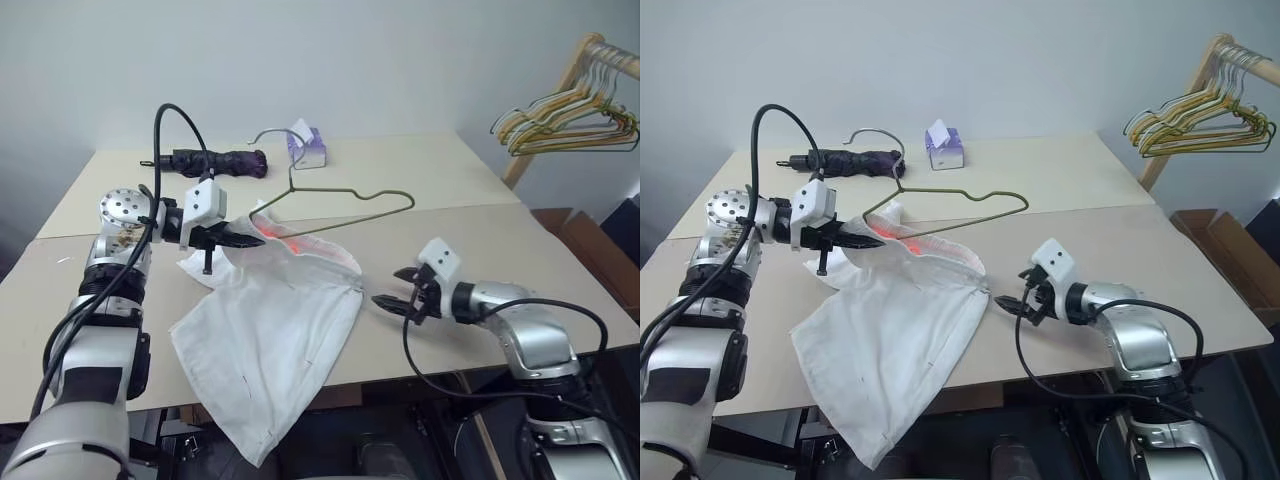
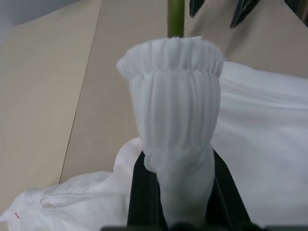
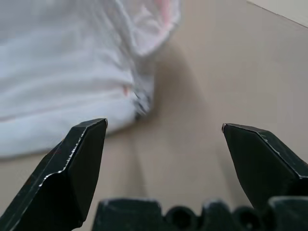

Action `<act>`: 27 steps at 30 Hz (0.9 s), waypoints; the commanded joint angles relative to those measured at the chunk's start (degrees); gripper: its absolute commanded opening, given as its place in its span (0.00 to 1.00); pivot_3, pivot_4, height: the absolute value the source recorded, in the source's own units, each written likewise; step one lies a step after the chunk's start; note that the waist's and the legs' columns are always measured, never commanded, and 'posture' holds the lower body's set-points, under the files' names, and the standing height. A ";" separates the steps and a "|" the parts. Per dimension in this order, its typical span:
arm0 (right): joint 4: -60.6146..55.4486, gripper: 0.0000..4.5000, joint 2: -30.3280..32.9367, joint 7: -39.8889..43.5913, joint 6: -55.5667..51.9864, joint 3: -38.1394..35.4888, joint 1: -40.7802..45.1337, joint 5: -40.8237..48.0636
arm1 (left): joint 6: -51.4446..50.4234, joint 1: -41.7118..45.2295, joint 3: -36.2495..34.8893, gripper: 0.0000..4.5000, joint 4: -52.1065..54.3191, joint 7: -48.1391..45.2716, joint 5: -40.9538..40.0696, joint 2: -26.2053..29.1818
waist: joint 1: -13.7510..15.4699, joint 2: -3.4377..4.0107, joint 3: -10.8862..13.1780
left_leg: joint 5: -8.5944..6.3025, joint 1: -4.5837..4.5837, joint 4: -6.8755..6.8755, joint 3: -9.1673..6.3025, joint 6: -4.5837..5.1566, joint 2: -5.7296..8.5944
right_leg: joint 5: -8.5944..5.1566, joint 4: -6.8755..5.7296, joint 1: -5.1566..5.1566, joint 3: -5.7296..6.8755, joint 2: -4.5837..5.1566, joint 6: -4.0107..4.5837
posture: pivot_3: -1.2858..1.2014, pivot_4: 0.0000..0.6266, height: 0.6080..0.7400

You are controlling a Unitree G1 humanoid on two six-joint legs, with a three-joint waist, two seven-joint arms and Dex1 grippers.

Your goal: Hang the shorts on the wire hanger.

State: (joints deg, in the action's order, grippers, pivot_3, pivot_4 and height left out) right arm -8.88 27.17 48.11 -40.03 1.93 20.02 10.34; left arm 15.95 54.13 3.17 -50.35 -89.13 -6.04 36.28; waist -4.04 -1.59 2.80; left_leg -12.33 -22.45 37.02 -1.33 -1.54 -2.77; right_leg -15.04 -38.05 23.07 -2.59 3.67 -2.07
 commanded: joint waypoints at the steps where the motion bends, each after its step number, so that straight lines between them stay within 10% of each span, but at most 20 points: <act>1: 0.60 0.99 -4.22 -4.58 0.72 1.86 2.62 0.22 | -0.84 0.97 -1.10 0.00 2.10 0.54 -1.34 0.59 | 0.01 -0.01 -0.01 | 0.00 0.00 0.00 -0.01 0.00 0.00 | 0.00 0.00 0.00 0.01 0.00 0.00 | 0.51 0.00 1.00; 7: 8.73 0.99 -8.95 -7.16 2.59 4.67 6.53 0.01 | -1.10 1.04 -1.03 0.00 2.24 0.51 -1.27 0.78 | 0.00 -0.01 -0.01 | 0.00 -0.02 0.00 -0.02 0.00 0.00 | 0.00 0.00 0.01 0.02 -0.01 0.00 | 0.51 0.00 1.00; 20: 14.56 0.04 -11.07 -7.90 5.05 2.48 10.18 2.73 | -2.75 -0.57 -0.94 0.00 4.30 0.61 -1.47 0.87 | -0.04 -0.01 -0.01 | 0.00 -0.01 0.00 -0.06 0.00 0.00 | 0.01 -0.03 0.01 0.03 -0.01 0.01 | 0.51 0.00 1.00; 27: 12.08 0.00 -5.57 -7.21 3.07 0.33 9.66 4.02 | -1.60 -4.39 0.57 0.00 5.08 -2.06 0.28 5.17 | -0.59 0.00 -0.01 | 0.00 -0.01 -0.02 -0.04 0.00 -0.01 | 0.00 -0.02 0.04 0.00 -0.01 0.01 | 0.50 0.01 1.00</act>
State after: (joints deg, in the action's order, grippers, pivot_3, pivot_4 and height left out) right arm 5.40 20.01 40.78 -36.72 5.15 29.21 13.51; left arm 12.98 49.61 3.86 -46.61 -90.28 -6.47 39.23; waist -4.64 -1.60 2.80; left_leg -12.34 -22.46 37.00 -1.38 -1.54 -2.77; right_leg -15.04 -38.07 23.10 -2.59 3.67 -2.06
